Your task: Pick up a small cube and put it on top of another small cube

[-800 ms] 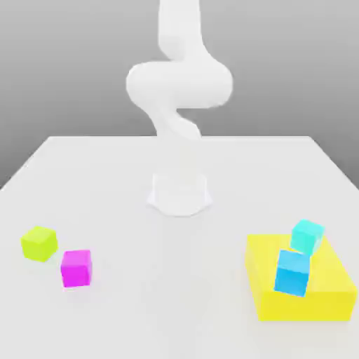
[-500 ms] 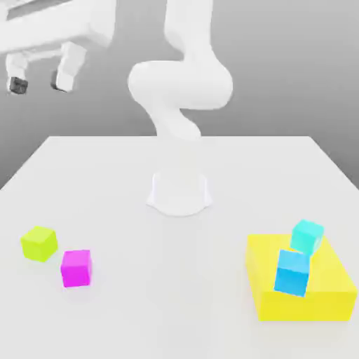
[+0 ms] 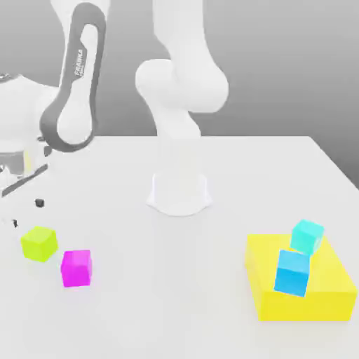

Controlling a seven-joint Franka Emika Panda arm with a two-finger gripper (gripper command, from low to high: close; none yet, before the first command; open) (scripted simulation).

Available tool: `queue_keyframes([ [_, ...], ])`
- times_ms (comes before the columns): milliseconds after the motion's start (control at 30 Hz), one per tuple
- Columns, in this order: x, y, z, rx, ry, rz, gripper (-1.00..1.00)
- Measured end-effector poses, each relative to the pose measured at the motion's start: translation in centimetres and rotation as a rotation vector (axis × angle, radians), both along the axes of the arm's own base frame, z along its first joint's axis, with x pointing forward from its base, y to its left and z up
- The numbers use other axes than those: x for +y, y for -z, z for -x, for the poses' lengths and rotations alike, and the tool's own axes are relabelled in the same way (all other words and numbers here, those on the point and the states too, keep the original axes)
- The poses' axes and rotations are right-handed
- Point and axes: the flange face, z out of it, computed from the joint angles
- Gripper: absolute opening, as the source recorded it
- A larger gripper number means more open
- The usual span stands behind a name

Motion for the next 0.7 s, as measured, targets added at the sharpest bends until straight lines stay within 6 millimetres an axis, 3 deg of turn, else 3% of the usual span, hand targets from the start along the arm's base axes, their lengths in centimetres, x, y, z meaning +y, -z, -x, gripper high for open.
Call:
queue_keyframes([
  [100,0.1,3.0,0.1,0.003,0.004,-0.002,0.00],
  [133,0.2,4.0,0.2,0.003,0.005,-0.002,-1.00],
  [367,0.2,4.2,0.1,0.002,0.005,-0.001,-1.00],
  [567,0.2,-1.1,0.1,0.001,0.005,-0.002,-1.00],
  [700,2.1,-3.1,-2.0,-0.015,0.093,-0.010,-1.00],
])
